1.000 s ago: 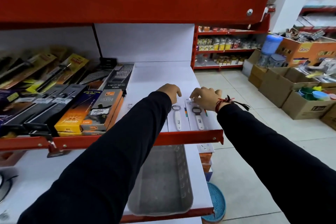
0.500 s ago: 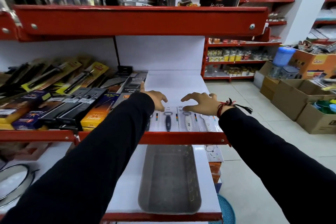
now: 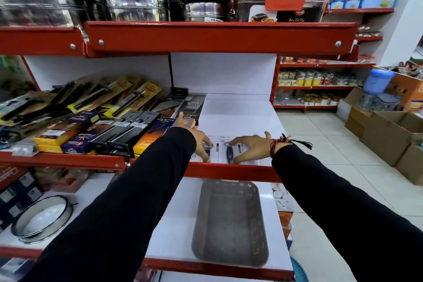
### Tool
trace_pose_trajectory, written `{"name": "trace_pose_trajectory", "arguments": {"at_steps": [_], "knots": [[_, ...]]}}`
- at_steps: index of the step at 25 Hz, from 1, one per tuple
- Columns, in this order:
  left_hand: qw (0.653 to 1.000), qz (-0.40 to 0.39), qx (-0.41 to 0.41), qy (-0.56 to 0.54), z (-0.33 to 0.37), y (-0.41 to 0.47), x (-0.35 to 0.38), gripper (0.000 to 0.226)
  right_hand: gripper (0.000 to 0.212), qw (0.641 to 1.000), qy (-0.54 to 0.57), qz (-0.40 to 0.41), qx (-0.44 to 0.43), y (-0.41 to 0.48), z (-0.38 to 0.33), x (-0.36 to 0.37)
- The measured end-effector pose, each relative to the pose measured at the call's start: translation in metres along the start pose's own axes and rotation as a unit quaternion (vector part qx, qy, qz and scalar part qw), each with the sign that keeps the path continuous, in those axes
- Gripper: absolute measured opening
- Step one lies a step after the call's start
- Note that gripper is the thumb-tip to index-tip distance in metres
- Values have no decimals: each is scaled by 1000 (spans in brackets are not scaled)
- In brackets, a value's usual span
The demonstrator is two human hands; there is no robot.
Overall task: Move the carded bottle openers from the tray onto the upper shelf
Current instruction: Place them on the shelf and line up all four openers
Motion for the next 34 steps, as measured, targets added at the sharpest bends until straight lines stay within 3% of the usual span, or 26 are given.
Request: {"name": "trace_pose_trajectory", "arguments": {"at_steps": [4,22,26,29,34], "knots": [[999,43,7,5,-2,3,8,72,76,1000,2,13,3,2,0,3],[1000,24,-11,14,-2,9,10,70,69,998,-6,56,-13,8,5,13],[996,82,-14,20,7,9,3,64,75,994,53,98,15,-6,26,5],[993,116,21,-12,28,12,-5,65,68,991,60,107,57,-19,58,0],[989,98,102,-53,82,23,-9,75,60,989,51,80,112,-41,99,0]]}}
Point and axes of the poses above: each hand's wrist, its own y-axis towards the middle knuckle, its own x-axis out of the palm, z = x × y, the point moved 1 cm from there along y, towards the middle knuckle, and after that the axes turned 5 degrees about -y, right-handed, at the moved point
